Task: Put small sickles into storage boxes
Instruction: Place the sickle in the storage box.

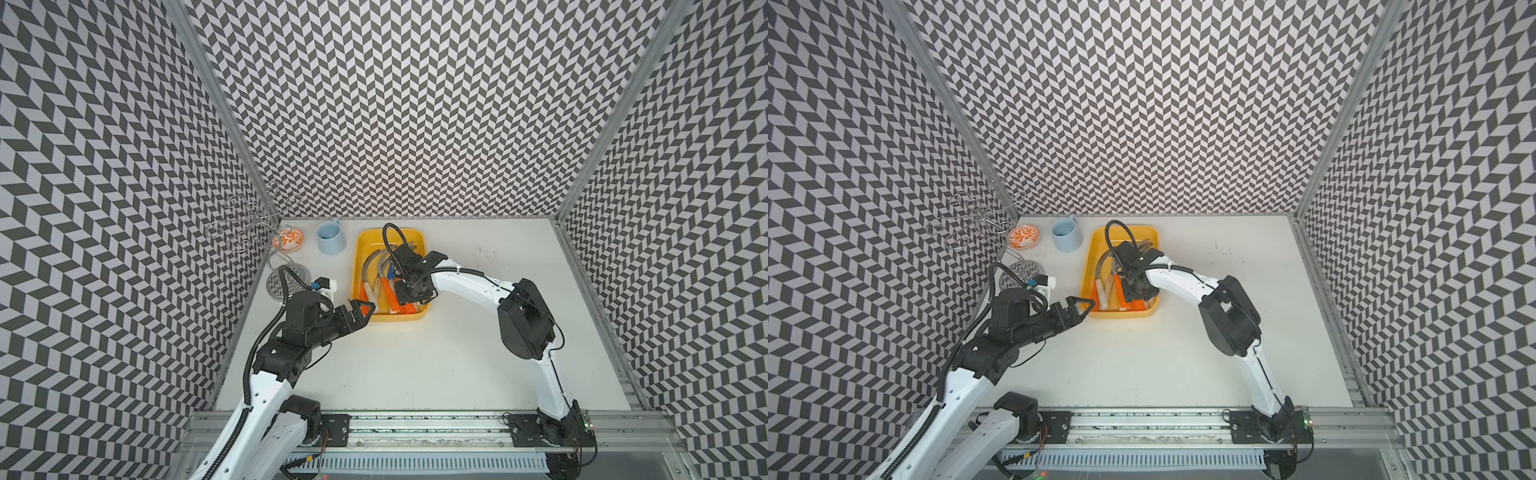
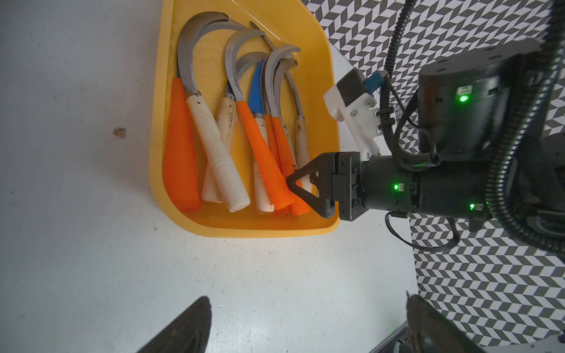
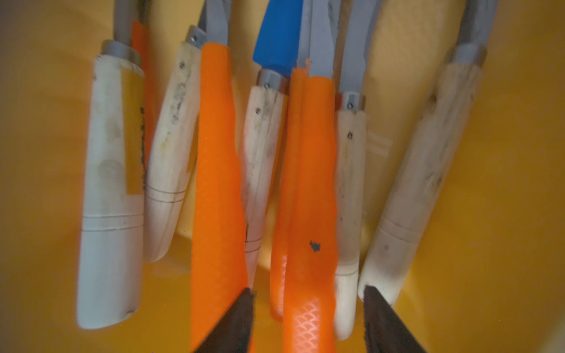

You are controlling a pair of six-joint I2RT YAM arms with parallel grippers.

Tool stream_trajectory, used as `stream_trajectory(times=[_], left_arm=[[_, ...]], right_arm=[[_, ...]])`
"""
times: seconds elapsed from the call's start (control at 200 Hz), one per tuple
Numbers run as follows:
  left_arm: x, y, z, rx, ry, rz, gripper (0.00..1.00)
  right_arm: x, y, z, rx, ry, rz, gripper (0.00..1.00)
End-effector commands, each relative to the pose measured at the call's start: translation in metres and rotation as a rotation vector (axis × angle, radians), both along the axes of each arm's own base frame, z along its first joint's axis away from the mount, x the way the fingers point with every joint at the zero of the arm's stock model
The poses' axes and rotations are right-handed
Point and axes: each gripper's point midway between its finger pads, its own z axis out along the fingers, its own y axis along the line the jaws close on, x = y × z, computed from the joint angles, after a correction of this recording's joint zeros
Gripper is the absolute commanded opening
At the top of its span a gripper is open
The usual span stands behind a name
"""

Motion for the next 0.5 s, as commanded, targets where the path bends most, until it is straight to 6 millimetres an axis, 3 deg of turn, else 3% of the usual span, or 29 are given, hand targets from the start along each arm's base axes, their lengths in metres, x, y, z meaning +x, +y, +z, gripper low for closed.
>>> stream_trajectory(times=[0.0, 0.15, 0.275, 0.371, 0.496], left_arm=[[0.001, 0.001, 0.005, 0.013, -0.018, -0.008, 1.0], [0.009, 0.006, 0.011, 0.073, -0.049, -0.011, 1.0], [0.022, 0.011, 0.013, 0.123, -0.072, 0.001, 1.0], [0.032, 0.009, 0.009, 0.135, -0.084, -0.007, 1.0], [0.048, 0.017, 0.001, 0.17, -0.098, 0.026, 1.0]], right_arm=[[0.005, 0.003, 0.022, 0.048, -0.043, 0.017, 0.86], [0.005, -0.012, 0.062, 0.08, -0.102, 0.013, 1.0], [0.009, -0.046, 0.098, 0.14, -0.182, -0.034, 0.99], [0.016, -0.09, 0.122, 0.179, -0.292, -0.094, 0.99], [0.023, -0.165, 0.131, 0.199, -0.446, -0.205, 0.99]])
